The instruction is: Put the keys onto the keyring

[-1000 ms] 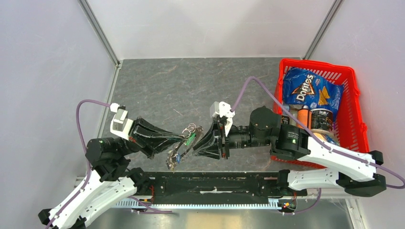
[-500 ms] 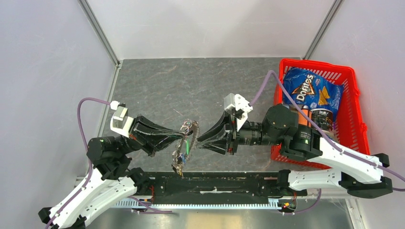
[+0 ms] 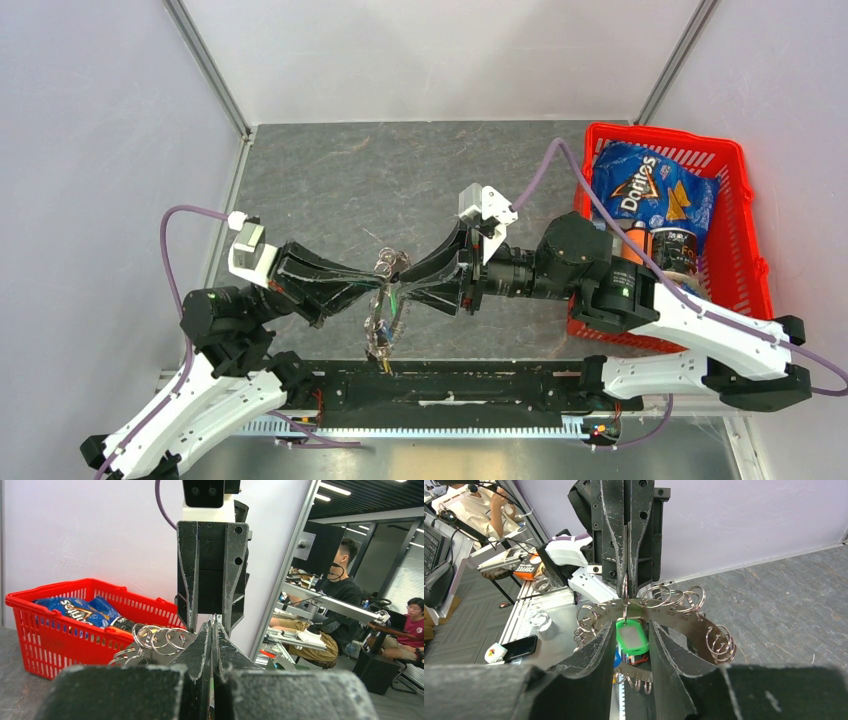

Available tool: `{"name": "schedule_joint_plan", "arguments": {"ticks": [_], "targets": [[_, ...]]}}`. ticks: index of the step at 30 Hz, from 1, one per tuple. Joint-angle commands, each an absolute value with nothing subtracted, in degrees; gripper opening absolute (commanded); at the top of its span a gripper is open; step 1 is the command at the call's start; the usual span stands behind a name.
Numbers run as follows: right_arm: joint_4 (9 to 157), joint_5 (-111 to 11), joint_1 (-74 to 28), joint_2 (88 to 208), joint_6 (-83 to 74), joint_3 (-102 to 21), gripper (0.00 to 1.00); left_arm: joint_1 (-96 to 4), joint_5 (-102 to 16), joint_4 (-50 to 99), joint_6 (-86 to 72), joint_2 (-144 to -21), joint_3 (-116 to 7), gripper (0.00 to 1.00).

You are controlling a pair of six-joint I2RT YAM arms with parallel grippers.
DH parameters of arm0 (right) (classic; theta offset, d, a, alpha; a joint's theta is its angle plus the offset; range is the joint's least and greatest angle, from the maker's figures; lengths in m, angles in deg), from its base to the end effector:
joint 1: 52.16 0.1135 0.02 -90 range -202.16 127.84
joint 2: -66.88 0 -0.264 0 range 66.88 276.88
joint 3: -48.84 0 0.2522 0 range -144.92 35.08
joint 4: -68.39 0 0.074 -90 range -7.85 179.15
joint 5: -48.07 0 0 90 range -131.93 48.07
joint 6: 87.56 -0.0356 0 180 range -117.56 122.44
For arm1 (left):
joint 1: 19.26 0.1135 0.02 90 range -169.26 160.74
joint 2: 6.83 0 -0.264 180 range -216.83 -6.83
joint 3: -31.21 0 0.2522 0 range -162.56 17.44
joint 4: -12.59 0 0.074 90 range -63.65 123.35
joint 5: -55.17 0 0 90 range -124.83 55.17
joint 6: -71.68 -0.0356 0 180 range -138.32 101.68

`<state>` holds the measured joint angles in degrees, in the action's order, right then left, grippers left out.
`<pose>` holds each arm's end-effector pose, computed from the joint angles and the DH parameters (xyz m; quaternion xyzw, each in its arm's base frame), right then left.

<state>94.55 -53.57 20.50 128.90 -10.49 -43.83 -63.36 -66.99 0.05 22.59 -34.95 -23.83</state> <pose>0.0592 0.2137 0.4837 -0.4009 0.5486 0.5468 0.4892 0.0532 -0.0779 0.4183 0.2618 0.4031 -0.6743 0.5607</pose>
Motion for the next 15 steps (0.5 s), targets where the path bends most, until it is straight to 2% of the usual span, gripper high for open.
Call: {"name": "schedule_joint_plan", "arguments": {"ticks": [1, 15], "targets": [[90.03, -52.66, 20.88, 129.5, -11.43, -46.39, 0.37, -63.23, -64.41, -3.85, 23.61, -33.99, -25.45, 0.02], [87.51, -52.27, 20.83, 131.04, -11.39, -46.83, 0.37, -63.23, -63.83, -4.13, 23.26, -33.6, -24.74, 0.02]]}}
